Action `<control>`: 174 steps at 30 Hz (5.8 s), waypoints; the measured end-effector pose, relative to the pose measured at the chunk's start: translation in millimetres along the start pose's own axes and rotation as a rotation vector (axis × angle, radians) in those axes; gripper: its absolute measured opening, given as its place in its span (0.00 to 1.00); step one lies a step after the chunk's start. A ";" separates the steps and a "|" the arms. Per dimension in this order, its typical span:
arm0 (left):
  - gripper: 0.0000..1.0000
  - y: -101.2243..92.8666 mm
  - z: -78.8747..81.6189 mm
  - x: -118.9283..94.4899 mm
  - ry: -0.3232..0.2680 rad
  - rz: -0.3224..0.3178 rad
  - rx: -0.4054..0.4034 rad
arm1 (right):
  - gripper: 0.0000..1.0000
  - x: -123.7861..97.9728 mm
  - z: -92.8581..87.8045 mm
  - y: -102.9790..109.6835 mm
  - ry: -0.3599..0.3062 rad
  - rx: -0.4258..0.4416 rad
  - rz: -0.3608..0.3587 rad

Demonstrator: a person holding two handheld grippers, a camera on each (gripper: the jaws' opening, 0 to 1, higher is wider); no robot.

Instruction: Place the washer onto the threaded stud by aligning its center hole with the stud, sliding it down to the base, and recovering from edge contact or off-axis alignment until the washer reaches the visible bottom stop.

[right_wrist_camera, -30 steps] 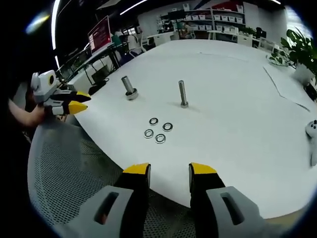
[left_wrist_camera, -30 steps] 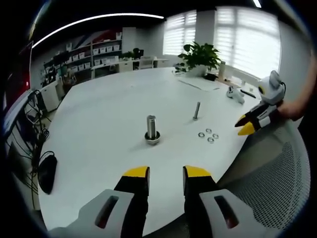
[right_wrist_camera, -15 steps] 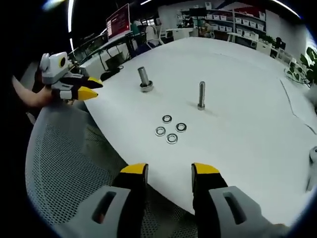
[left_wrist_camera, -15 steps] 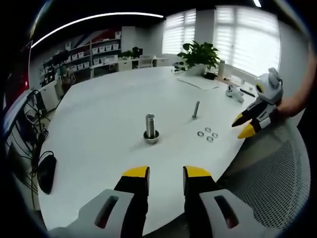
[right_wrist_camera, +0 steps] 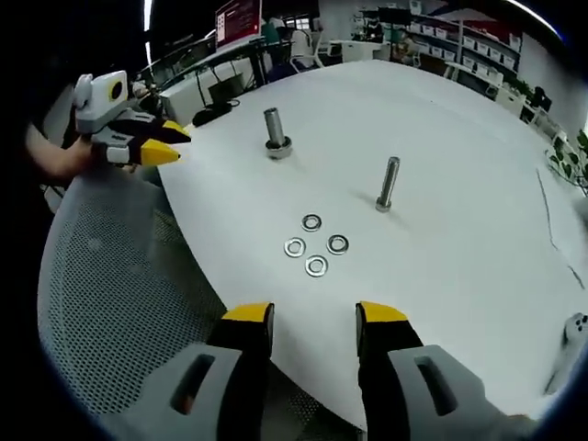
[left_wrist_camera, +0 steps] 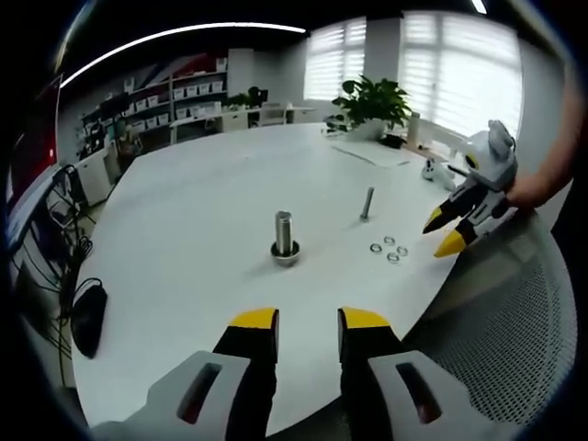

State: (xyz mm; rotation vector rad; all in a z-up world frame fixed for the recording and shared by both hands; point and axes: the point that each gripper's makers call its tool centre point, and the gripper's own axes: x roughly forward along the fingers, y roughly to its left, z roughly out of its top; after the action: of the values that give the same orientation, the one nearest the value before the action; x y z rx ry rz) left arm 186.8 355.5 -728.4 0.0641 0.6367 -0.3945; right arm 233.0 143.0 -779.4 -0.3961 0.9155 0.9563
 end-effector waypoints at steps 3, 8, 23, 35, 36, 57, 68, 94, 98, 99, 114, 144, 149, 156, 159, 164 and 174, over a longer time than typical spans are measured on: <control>0.23 0.8 0.4 0.0 -0.003 0.003 -0.003 | 0.38 5.6 9.6 -0.4 0.001 -0.004 0.000; 0.23 0.7 -0.9 0.4 0.002 0.003 -0.004 | 0.37 16.4 17.1 6.2 0.029 -0.033 0.022; 0.23 0.9 -2.0 0.8 0.001 0.006 -0.007 | 0.32 29.0 10.7 5.7 0.141 -0.144 0.043; 0.23 0.7 -3.1 0.3 0.007 0.007 -0.003 | 0.26 32.9 10.4 2.9 0.229 -0.284 0.038; 0.23 0.7 -3.6 0.2 0.009 0.006 -0.003 | 0.26 33.8 10.6 6.3 0.232 -0.283 0.046; 0.22 2.5 -2.9 0.3 0.007 0.012 -0.002 | 0.16 38.5 11.1 4.7 0.484 -0.487 0.117; 0.22 2.3 -3.1 1.2 0.007 0.014 -0.001 | 0.17 39.2 8.6 5.5 0.532 -0.614 0.107; 0.22 4.4 -5.2 1.4 0.006 0.010 0.003 | 0.15 41.9 10.6 8.9 0.554 -0.585 0.068; 0.22 5.6 -4.5 1.1 0.001 0.015 0.001 | 0.15 41.9 10.5 9.1 0.554 -0.587 0.051; 0.22 5.6 -4.7 1.1 0.002 0.015 0.001 | 0.15 41.9 10.8 9.0 0.556 -0.590 0.047; 0.22 4.1 -2.9 -0.1 -0.001 0.015 0.004 | 0.14 31.1 4.3 7.6 0.524 -0.513 0.070; 0.21 3.3 -3.6 -0.7 0.013 0.017 0.011 | 0.14 7.0 62.9 -49.4 0.402 -0.343 0.003; 0.21 3.9 -3.5 -0.7 0.012 0.018 0.011 | 0.14 3.7 67.0 -59.2 0.441 -0.440 0.006; 0.21 4.6 -3.4 -0.4 0.013 0.017 0.009 | 0.14 2.0 85.5 -65.7 0.407 -0.427 -0.003; 0.21 5.1 -2.8 -0.4 0.009 0.020 0.012 | 0.14 4.1 82.3 -62.3 0.416 -0.432 0.009; 0.21 5.1 -3.2 -0.4 0.009 0.022 0.011 | 0.14 5.6 87.5 -58.6 0.412 -0.459 0.020; 0.21 4.9 -3.5 0.4 0.011 0.022 0.012 | 0.14 11.5 96.8 -59.3 0.392 -0.466 0.018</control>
State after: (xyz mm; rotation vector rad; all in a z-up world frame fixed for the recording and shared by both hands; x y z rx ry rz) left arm 186.9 360.5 -731.8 0.0845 0.6441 -0.3768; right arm 332.8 180.1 -738.3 -0.9994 1.0448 1.1306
